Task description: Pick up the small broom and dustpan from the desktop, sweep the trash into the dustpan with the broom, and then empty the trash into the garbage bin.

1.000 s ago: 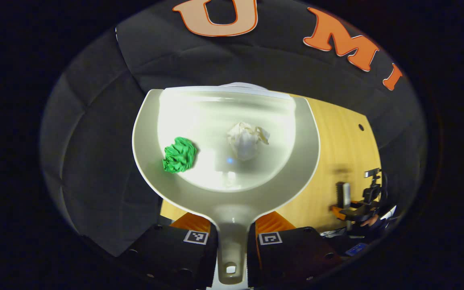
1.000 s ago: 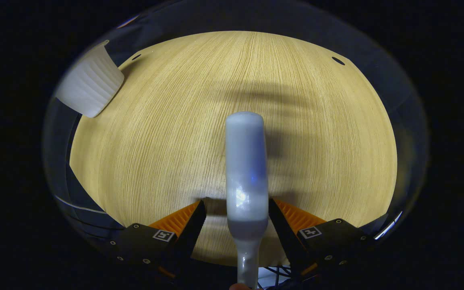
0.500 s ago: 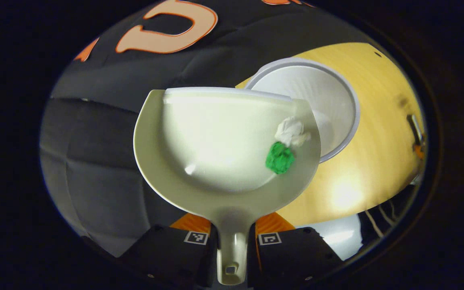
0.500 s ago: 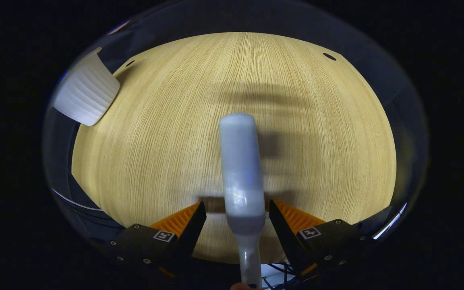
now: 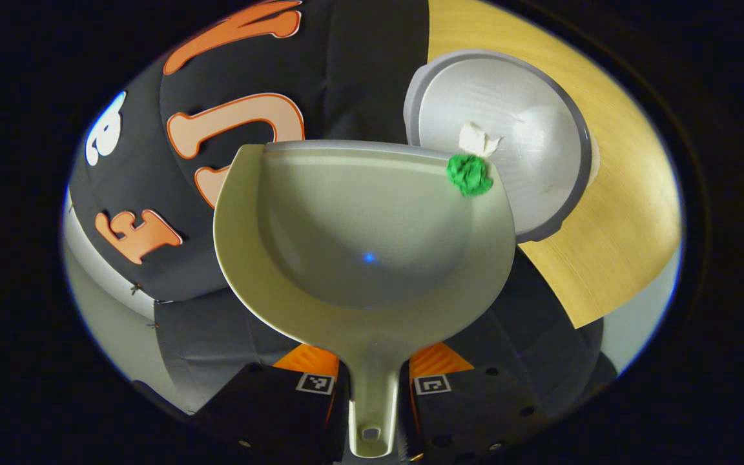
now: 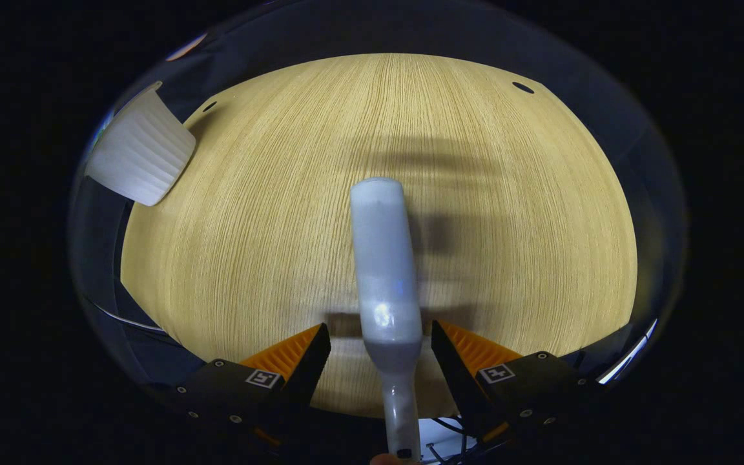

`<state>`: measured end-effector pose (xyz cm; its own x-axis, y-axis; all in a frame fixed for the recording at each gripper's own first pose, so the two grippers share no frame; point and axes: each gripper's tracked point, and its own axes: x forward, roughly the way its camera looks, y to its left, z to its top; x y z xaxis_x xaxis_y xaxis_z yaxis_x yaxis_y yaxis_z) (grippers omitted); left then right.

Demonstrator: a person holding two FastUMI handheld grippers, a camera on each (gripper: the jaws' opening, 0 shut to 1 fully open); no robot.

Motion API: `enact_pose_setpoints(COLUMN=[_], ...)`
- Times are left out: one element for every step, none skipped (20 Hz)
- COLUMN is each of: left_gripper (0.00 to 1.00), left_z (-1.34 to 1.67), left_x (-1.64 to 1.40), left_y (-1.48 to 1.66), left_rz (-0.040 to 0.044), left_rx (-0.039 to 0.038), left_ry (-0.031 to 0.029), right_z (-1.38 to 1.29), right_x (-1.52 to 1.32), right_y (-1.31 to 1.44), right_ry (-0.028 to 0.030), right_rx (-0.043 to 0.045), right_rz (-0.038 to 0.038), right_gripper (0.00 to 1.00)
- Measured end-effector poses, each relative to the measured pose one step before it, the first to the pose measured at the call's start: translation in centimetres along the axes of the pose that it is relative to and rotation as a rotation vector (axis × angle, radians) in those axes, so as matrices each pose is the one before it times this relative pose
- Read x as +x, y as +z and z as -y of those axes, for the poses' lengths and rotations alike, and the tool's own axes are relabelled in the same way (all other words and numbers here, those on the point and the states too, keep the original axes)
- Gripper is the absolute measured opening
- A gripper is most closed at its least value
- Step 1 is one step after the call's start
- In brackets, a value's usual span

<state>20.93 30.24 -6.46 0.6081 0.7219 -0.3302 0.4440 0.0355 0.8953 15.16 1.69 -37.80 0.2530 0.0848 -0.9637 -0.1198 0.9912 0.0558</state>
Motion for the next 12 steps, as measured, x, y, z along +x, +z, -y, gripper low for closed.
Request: enact_pose_setpoints(left_gripper=[0.3,0.3,0.27,0.3,0.3,0.3,0.3,0.3,0.3,0.3,0.3,0.3], left_z=[0.197,0.981,0.639,1.169,1.414,1.538,1.629,1.967,1.701,2.305,2.858,2.016], left_x=[-0.283,-0.214,-0.188,-0.355,0.213,-0.002,0.208,-0.01,-0.154,-0.586,-0.048,0.009], left_y=[0.167,-0.779,-0.266,-0.135,-0.432,-0.405,0.227,0.21,1.097,0.697,0.579,0.498], left_rz=[0.00346,-0.00732,0.00267,-0.00193,0.00659,-0.00255,0.02698,0.0162,0.04722,0.03598,0.02784,0.02773], left_rx=[-0.04833,-0.04914,-0.06814,-0.09728,-0.10212,-0.11326,-0.11484,-0.10471,-0.08697,-0.05316,-0.03348,-0.02104], left_ry=[-0.02445,-0.03461,-0.03764,-0.05512,-0.07136,-0.0771,-0.07571,-0.07362,-0.06969,-0.06607,-0.05967,-0.05486], right_z=[-0.12,-0.144,-0.059,-0.241,-0.281,-0.366,-0.257,-0.138,-0.114,-0.149,-0.294,-0.095], right_x=[0.059,-0.008,-0.132,-0.034,0.093,-0.017,-0.041,-0.02,-0.057,-0.08,0.077,-0.044], right_y=[-0.147,-0.017,-0.223,-0.067,-0.292,-0.25,-0.047,0.103,-0.015,0.044,-0.204,-0.063], right_ry=[0.00532,0.00706,0.00449,0.00965,0.00644,0.01142,0.00707,0.00709,0.00679,0.01079,0.01692,0.00277], right_rx=[0.00209,0.00278,0.00083,-0.00257,-0.00407,-0.00605,-0.00711,-0.00584,0.00012,0.00449,0.00685,0.00074], right_rz=[0.0001,-0.00275,-0.00538,-0.00085,-0.0081,-0.00691,-0.00147,0.00387,-0.00031,-0.00235,-0.00546,-0.00559], right_gripper=[0.95,0.95,0.95,0.95,0.95,0.95,0.95,0.95,0.95,0.95,0.96,0.96])
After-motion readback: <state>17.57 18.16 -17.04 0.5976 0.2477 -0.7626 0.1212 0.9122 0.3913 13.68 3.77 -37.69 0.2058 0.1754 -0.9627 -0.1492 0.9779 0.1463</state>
